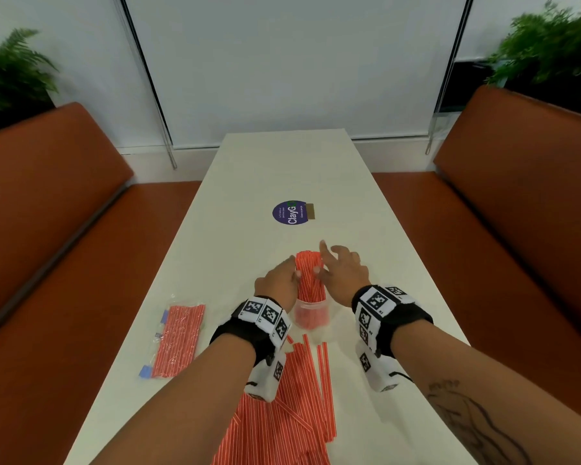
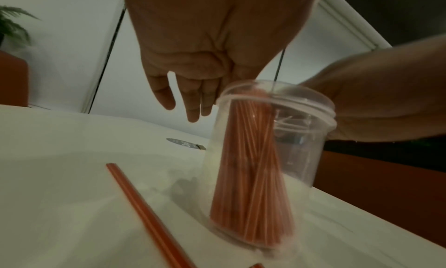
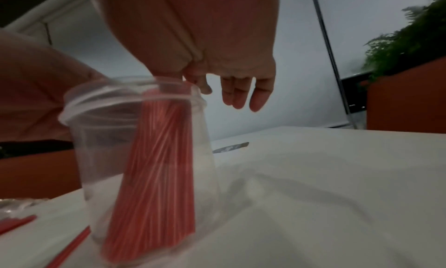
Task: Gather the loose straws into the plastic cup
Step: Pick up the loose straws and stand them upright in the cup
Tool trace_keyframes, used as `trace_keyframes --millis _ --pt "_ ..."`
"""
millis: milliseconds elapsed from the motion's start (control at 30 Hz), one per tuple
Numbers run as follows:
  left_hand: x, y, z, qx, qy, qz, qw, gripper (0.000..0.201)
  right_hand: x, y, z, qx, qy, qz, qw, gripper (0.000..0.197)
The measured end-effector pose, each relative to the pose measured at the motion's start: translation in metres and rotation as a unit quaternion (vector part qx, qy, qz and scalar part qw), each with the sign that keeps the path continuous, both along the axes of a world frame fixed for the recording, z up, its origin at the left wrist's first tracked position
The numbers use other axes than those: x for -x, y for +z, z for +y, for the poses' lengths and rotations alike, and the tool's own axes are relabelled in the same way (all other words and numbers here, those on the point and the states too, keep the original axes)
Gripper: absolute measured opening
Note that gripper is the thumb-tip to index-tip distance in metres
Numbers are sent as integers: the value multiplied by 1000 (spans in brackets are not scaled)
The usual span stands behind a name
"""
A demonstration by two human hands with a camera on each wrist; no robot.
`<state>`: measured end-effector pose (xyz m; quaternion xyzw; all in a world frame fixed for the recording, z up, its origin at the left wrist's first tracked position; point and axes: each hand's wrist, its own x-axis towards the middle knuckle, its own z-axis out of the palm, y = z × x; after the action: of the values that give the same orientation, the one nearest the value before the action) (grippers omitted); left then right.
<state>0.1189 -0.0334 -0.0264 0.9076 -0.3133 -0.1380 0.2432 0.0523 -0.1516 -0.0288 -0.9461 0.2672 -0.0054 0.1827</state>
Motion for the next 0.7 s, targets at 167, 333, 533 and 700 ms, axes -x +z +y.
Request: trace_keyframes --millis 167,333,533,700 --pt "2 4 -11 68 15 2 998 53 -7 6 3 21 42 -32 998 64" --pt "-3 -2 -12 164 55 10 985 41 -7 11 7 -100 13 -114 988 34" --pt "-14 -1 -7 175 46 -19 983 38 -5 15 -3 -97 -11 -108 989 46" --pt "-14 0 3 153 0 -134 979 43 11 13 1 25 52 -111 992 61"
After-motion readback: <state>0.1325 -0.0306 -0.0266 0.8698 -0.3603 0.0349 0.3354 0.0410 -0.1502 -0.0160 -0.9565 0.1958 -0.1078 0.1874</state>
